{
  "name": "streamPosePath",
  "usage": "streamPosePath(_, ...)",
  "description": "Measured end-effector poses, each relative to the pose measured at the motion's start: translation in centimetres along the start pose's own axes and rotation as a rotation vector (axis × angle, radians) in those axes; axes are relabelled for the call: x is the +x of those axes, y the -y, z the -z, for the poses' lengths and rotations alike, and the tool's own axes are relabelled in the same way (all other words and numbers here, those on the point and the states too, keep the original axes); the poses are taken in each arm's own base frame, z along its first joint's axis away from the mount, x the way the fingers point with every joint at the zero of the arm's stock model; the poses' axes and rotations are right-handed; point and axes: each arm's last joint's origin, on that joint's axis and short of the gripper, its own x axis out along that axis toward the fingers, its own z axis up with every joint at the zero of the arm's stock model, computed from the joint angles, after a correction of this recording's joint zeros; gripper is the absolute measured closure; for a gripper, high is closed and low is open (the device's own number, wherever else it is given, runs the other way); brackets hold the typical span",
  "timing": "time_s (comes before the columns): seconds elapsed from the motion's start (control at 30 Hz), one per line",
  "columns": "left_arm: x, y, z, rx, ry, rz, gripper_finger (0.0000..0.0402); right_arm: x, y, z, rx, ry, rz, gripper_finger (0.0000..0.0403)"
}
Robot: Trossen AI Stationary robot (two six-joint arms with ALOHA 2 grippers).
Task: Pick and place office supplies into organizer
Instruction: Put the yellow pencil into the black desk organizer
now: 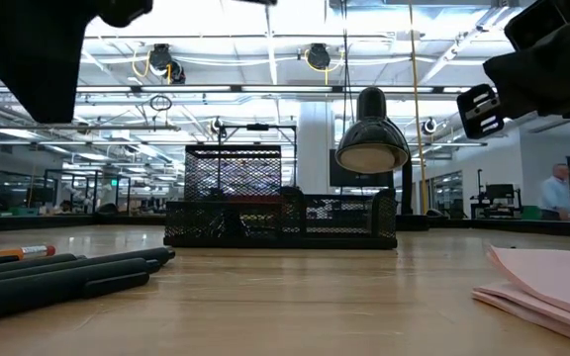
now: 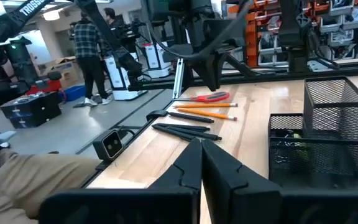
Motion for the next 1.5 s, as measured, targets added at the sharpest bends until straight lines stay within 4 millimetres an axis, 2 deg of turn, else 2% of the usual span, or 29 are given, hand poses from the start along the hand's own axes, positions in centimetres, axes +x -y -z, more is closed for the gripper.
streamPosePath(0.13,1.2,-0.8,-0.2,0.002,-0.038,-0.051,0.0324,0.0,-0.1,0.0,0.0,-0.003,-0.023,0.0403)
streamPosePath(0.3,2.3,-1.6,-0.1,-0.024,-0.096,-0.099,0.0242,0.0,-0.1,-0.1,0.009,0.007,-0.025,0.0403)
streamPosePath(0.43,3.2,-1.5,0.1,-0.032,-0.109,-0.05,0.0183,0.0,-0.1,-0.2,0.006,0.022,-0.027,0.0403)
streamPosePath(0.57,4.4,-2.0,0.3,-0.038,-0.107,-0.039,0.0158,0.0,-0.1,-0.3,0.004,0.026,-0.028,0.0403)
streamPosePath(0.7,5.7,-3.2,0.6,-0.054,-0.104,-0.072,0.0162,0.0,-0.1,-0.3,0.009,0.026,-0.028,0.0403)
streamPosePath(0.87,7.0,-3.6,0.8,-0.033,-0.119,-0.03,0.0179,0.0,-0.1,-0.3,0.011,0.025,-0.027,0.0403)
streamPosePath(1.27,7.8,-4.3,1.0,0.072,-0.142,-0.022,0.0215,0.0,-0.1,-0.2,-0.005,0.016,-0.024,0.0403)
streamPosePath(1.5,9.3,-4.2,1.4,0.131,-0.197,-0.068,0.0237,0.0,-0.1,-0.2,-0.006,0.017,-0.024,0.0403)
